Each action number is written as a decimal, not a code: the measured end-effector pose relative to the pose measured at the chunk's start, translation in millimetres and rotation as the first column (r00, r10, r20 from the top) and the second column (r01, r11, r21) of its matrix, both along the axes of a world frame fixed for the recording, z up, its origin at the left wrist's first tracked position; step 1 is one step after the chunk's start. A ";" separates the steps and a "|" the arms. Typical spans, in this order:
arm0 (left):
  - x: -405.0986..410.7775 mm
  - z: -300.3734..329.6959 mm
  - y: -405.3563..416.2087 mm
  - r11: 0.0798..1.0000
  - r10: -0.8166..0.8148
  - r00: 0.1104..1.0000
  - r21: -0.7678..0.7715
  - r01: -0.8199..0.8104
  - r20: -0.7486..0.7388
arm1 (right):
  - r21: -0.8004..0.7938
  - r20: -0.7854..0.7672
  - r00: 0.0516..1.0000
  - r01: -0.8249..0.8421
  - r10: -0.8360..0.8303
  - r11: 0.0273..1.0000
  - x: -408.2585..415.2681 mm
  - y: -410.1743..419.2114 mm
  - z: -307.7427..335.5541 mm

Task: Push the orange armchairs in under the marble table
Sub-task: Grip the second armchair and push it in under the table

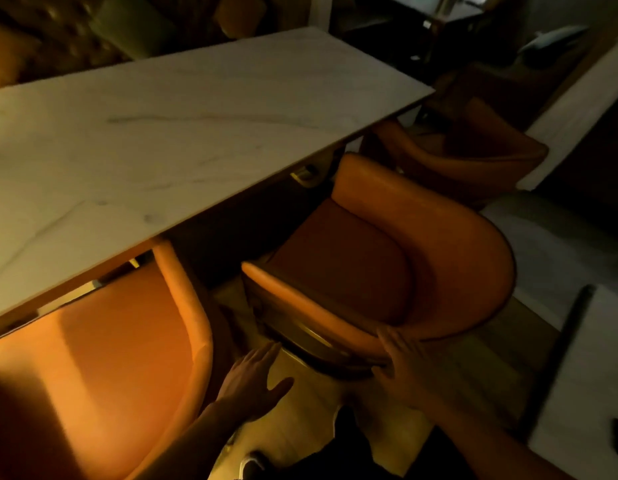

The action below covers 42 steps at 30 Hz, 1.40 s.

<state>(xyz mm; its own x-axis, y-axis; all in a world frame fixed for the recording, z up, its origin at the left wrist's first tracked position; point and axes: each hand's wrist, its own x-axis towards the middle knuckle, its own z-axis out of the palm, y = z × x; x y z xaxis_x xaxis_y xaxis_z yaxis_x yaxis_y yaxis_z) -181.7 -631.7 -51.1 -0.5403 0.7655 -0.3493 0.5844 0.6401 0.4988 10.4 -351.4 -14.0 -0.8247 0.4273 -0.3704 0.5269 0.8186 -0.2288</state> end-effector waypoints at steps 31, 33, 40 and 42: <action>10.1 -33.5 269.1 0.868 -0.316 0.942 -0.365 0.336 0.116 | 0.059 0.307 0.942 -0.162 0.137 0.985 59.2 296.6 -27.5; 1.2 -43.8 265.9 0.847 -0.325 0.938 -0.403 0.346 0.121 | 0.070 0.346 0.924 -0.197 0.161 0.978 52.0 304.8 -27.1; -30.4 -69.8 265.3 0.784 -0.419 0.903 -0.464 0.412 0.093 | 0.143 0.529 0.814 -0.363 0.239 0.921 22.1 314.9 -12.1; -40.7 -75.3 265.3 0.758 -0.452 0.888 -0.490 0.431 0.082 | 0.127 0.614 0.737 -0.445 0.283 0.886 8.9 315.6 -9.5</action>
